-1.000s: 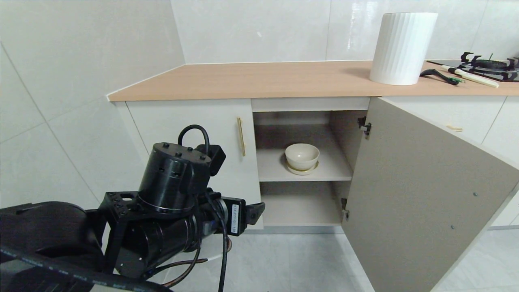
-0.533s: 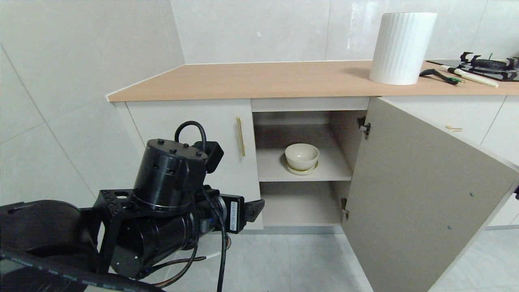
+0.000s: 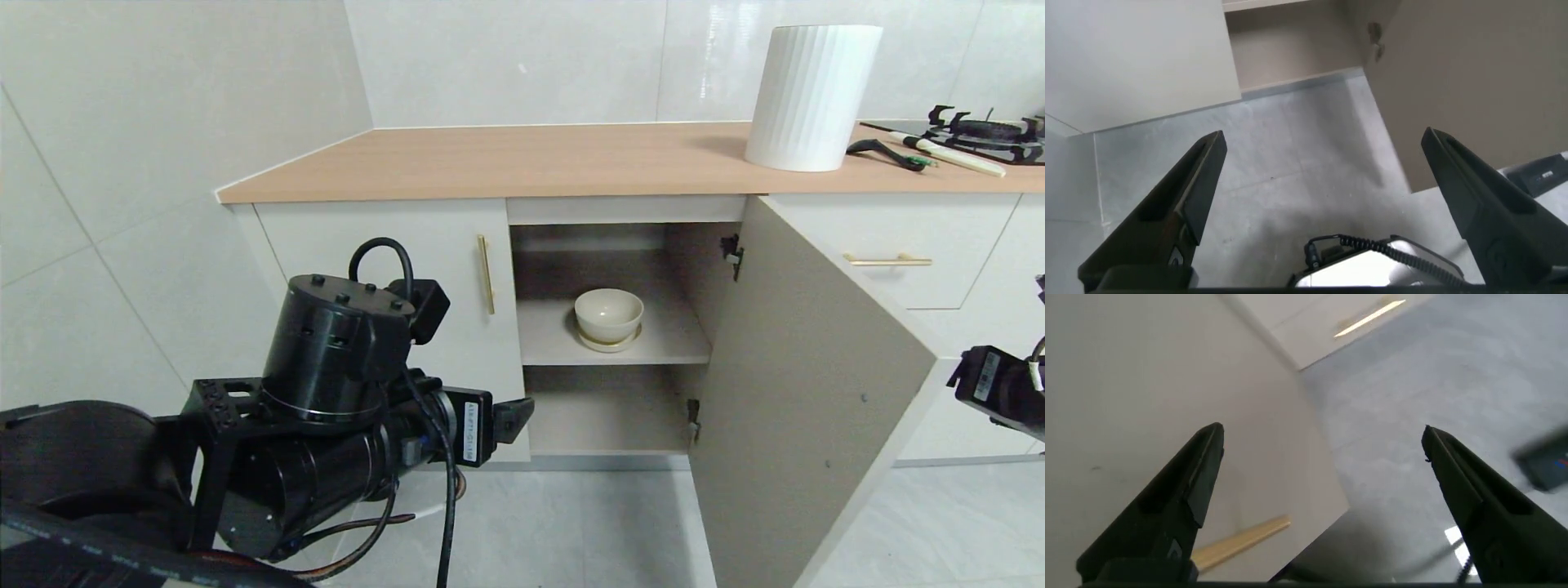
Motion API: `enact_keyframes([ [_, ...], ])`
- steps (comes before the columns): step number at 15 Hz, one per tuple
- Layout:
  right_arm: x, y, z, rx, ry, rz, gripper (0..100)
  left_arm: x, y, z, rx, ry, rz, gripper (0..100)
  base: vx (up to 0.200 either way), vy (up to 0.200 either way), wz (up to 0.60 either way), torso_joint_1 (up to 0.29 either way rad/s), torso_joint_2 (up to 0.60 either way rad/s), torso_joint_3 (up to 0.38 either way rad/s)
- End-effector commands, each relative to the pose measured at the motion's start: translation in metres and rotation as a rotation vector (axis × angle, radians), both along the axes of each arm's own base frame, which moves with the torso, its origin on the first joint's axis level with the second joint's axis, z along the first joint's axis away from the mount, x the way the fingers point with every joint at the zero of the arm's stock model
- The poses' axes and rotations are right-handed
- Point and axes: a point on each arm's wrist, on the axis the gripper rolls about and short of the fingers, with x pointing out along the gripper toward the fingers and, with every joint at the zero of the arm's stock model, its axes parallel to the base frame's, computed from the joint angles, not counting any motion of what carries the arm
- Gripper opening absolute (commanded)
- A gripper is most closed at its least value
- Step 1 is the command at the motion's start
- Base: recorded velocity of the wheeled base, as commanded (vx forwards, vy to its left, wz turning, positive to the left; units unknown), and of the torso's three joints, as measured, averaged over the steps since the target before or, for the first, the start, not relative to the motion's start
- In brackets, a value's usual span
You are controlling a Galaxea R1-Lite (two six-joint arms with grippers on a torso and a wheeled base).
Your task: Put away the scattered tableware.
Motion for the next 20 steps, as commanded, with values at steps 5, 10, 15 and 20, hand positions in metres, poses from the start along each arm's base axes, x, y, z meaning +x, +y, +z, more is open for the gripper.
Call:
enact_keyframes([
  [5,0.027,0.065,-0.003,0.054,0.027,0.217,100,-0.001,0.001,0.005,-0.012,-0.012,0.001,100,0.0,0.0,0.0,0.0,0.0,0.0],
  [10,0.053,0.091,-0.01,0.113,0.054,0.345,100,-0.002,0.002,0.005,-0.012,-0.013,0.004,100,0.0,0.0,0.0,0.0,0.0,0.0],
  [15,0.1,0.108,-0.026,0.151,0.018,0.392,100,-0.001,0.003,0.006,-0.015,-0.016,0.006,100,0.0,0.0,0.0,0.0,0.0,0.0],
  [20,0.147,0.124,-0.067,0.152,-0.006,0.396,100,-0.005,0.006,0.013,-0.029,-0.04,0.013,100,0.0,0.0,0.0,0.0,0.0,0.0],
])
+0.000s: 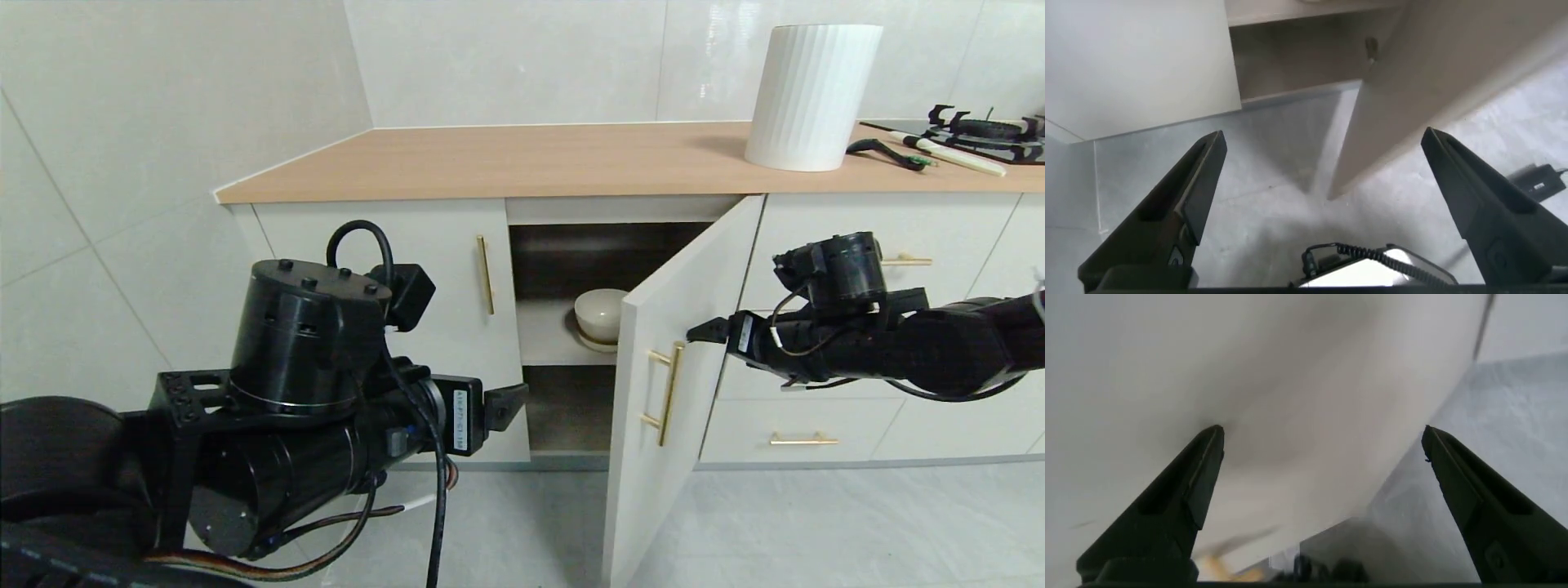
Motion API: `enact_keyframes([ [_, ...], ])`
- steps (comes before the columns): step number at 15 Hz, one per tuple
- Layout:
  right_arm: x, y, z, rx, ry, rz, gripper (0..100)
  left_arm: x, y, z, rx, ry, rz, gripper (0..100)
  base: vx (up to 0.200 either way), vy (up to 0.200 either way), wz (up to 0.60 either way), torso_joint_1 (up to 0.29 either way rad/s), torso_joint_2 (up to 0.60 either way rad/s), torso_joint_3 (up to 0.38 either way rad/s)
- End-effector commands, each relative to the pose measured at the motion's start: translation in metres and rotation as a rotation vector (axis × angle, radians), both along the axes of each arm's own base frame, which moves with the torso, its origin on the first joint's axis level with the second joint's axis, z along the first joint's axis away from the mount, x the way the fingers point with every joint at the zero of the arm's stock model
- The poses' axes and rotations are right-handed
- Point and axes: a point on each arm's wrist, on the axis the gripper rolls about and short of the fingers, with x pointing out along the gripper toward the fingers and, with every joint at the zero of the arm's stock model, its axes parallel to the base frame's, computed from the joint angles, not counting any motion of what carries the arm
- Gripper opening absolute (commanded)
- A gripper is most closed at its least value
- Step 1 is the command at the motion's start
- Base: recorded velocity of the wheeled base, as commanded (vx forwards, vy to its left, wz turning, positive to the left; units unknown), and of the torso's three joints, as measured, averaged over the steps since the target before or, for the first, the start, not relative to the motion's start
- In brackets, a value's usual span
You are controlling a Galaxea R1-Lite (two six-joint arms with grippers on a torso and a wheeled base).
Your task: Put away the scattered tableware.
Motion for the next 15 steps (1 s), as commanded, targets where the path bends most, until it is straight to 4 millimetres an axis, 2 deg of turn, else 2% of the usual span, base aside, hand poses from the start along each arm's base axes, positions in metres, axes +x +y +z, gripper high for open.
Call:
enact_keyframes([
  [1,0.023,0.007,-0.031,-0.011,0.031,-0.001,100,-0.001,0.001,0.004,-0.013,-0.015,0.003,100,0.0,0.0,0.0,0.0,0.0,0.0],
  [5,0.028,0.014,-0.041,0.0,0.036,0.004,100,-0.005,0.005,0.012,-0.036,-0.045,0.005,100,0.0,0.0,0.0,0.0,0.0,0.0],
  [10,0.033,0.019,-0.046,0.031,0.014,-0.011,100,-0.012,0.011,0.024,-0.051,-0.09,0.001,100,0.2,0.0,0.0,0.0,0.0,0.001],
  [13,0.039,0.021,-0.042,0.091,-0.019,-0.048,100,-0.012,0.012,0.024,-0.046,-0.091,0.006,100,0.0,0.0,0.0,0.0,0.0,0.0],
  [15,0.053,0.024,-0.041,0.13,-0.073,-0.135,100,-0.012,0.012,0.024,-0.046,-0.091,0.006,100,0.0,0.0,0.0,0.0,0.0,0.0],
])
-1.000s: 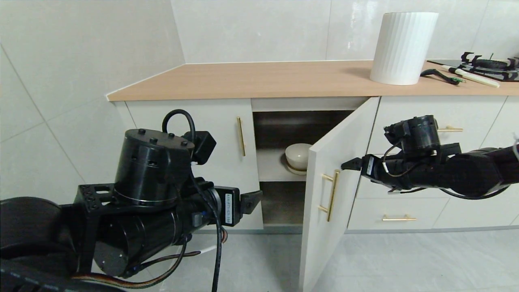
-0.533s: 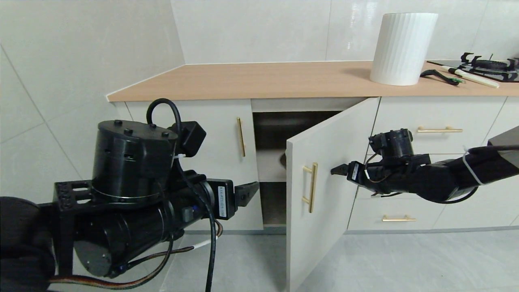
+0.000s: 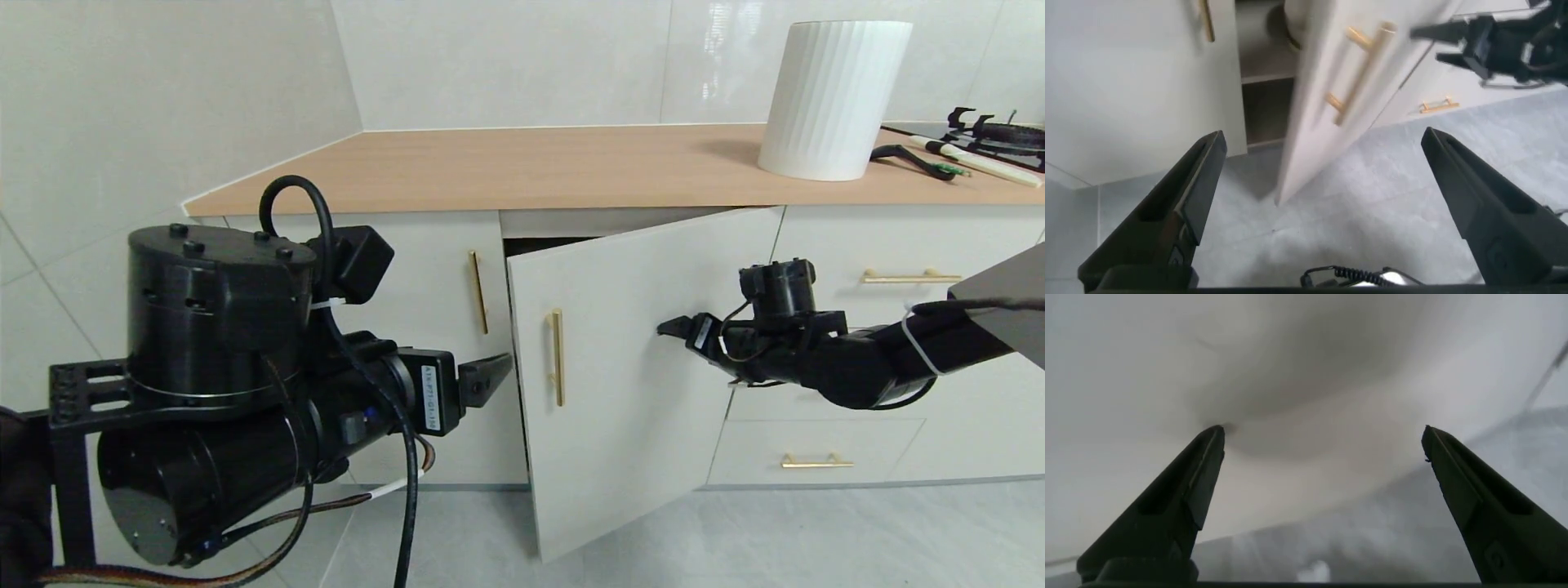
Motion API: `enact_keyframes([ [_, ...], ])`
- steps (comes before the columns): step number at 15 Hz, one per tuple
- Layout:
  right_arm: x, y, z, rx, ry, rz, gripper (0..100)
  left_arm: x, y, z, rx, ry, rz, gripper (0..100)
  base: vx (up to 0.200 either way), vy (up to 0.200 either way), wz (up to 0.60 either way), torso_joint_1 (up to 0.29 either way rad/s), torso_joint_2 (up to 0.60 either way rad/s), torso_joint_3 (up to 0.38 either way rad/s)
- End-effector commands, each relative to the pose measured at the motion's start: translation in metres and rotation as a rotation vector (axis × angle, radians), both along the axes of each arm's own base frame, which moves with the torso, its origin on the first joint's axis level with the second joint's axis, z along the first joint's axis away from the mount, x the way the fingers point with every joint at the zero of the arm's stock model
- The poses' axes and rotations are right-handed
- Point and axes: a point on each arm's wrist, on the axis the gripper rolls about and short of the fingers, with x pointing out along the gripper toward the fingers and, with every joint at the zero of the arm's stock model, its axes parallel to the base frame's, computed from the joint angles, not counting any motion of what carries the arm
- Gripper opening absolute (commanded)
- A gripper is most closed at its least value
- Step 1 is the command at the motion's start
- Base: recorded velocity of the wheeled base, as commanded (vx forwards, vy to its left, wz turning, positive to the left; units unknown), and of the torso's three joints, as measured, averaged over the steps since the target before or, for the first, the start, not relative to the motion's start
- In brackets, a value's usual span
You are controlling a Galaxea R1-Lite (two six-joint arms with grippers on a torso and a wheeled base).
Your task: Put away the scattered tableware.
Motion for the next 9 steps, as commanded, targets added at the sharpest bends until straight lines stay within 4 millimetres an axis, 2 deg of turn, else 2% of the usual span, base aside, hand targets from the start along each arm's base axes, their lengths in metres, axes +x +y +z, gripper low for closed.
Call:
enact_keyframes([
  [1,0.015,0.003,-0.003,0.002,-0.039,-0.084,100,0.0,0.0,0.0,-0.002,-0.001,0.002,100,0.0,0.0,0.0,0.0,0.0,0.0],
  [6,0.027,0.005,0.001,0.045,-0.067,-0.16,100,0.0,0.0,0.0,-0.002,-0.001,0.002,100,0.0,0.0,0.0,0.0,0.0,0.0],
  [9,0.04,0.005,0.001,0.023,-0.109,-0.271,100,0.0,0.0,0.0,-0.002,0.0,0.002,100,0.0,0.0,0.0,0.0,0.0,0.0],
])
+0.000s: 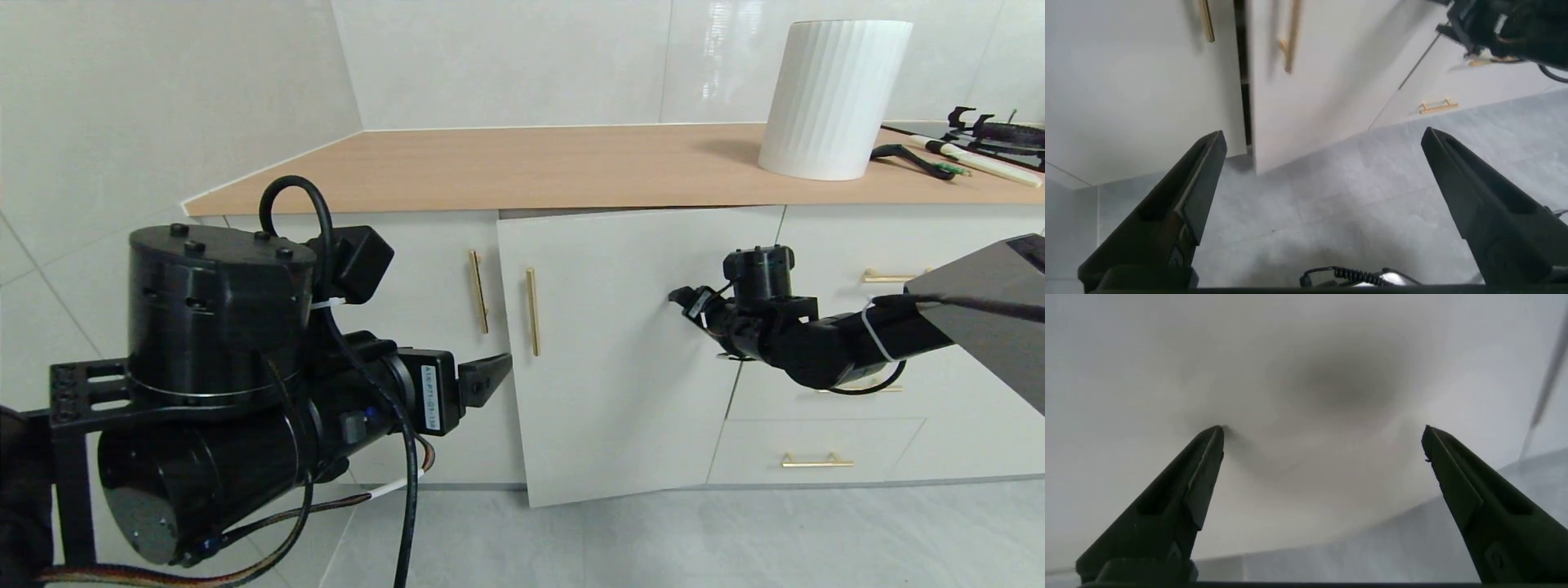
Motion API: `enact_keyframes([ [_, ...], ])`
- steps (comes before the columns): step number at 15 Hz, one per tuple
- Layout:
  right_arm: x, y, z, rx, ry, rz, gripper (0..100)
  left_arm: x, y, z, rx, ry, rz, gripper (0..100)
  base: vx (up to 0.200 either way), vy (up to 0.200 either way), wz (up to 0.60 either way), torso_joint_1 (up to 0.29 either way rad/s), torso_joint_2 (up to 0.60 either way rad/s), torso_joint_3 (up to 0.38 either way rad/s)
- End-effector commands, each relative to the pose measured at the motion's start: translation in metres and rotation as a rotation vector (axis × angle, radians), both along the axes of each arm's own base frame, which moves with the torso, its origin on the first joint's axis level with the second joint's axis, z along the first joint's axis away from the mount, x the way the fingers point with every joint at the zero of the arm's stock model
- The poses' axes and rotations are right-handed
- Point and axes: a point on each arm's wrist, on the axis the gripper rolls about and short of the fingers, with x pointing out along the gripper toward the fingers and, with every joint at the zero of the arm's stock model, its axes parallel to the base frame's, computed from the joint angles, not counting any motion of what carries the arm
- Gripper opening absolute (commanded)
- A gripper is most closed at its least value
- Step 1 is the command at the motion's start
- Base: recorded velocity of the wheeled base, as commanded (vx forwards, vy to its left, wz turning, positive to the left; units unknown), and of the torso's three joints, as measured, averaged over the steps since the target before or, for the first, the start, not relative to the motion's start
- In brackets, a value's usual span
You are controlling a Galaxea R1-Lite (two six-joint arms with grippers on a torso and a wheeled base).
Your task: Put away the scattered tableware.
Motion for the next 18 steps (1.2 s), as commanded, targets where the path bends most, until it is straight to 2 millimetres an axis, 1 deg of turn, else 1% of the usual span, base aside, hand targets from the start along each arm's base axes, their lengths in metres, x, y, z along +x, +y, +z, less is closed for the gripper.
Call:
enact_keyframes([
  [1,0.008,0.001,-0.002,0.006,-0.014,-0.038,100,0.0,0.0,0.0,0.001,0.001,0.001,100,0.0,0.0,0.0,0.0,0.0,0.0],
  [6,0.021,-0.009,0.0,0.017,-0.046,-0.108,100,0.001,-0.001,-0.001,0.003,0.003,0.001,100,0.0,0.0,0.0,0.0,0.0,0.0],
  [8,0.021,-0.01,0.002,0.019,-0.049,-0.111,100,0.001,-0.001,-0.002,0.004,0.004,0.001,100,0.0,0.0,0.0,0.0,0.0,0.0],
  [10,0.015,-0.011,0.012,0.024,-0.062,-0.11,100,0.001,-0.001,-0.002,0.005,0.005,0.001,100,0.0,0.0,0.0,0.0,0.0,0.0],
  [11,0.007,-0.013,0.018,0.024,-0.06,-0.102,100,0.001,-0.001,-0.002,0.004,0.004,0.001,100,0.0,0.0,0.0,0.0,0.0,0.0],
  [13,-0.016,-0.014,0.034,0.039,-0.059,-0.042,100,0.001,-0.001,-0.002,0.004,0.004,0.001,100,0.0,0.0,0.0,0.0,0.0,0.0],
  [14,-0.034,-0.013,0.046,0.055,-0.058,0.023,100,0.001,-0.001,-0.001,0.003,0.003,0.001,100,0.0,0.0,0.0,0.0,0.0,0.0],
  [15,-0.049,-0.016,0.052,0.065,-0.047,0.075,100,0.001,0.0,-0.001,0.002,0.002,0.001,100,0.0,0.0,0.0,0.0,0.0,0.0],
  [16,-0.062,-0.019,0.053,0.049,-0.03,0.124,100,0.001,-0.001,-0.001,0.004,0.003,0.0,100,0.0,0.0,0.0,0.0,0.0,0.0],
  [17,-0.071,-0.022,0.051,0.013,-0.018,0.15,100,0.002,-0.001,-0.002,0.008,0.006,0.003,100,0.0,0.0,0.0,0.0,0.0,0.0],
  [18,-0.074,-0.023,0.049,-0.006,-0.01,0.153,100,0.002,0.0,-0.002,0.008,0.006,0.004,100,0.0,0.0,0.0,0.0,0.0,0.0],
])
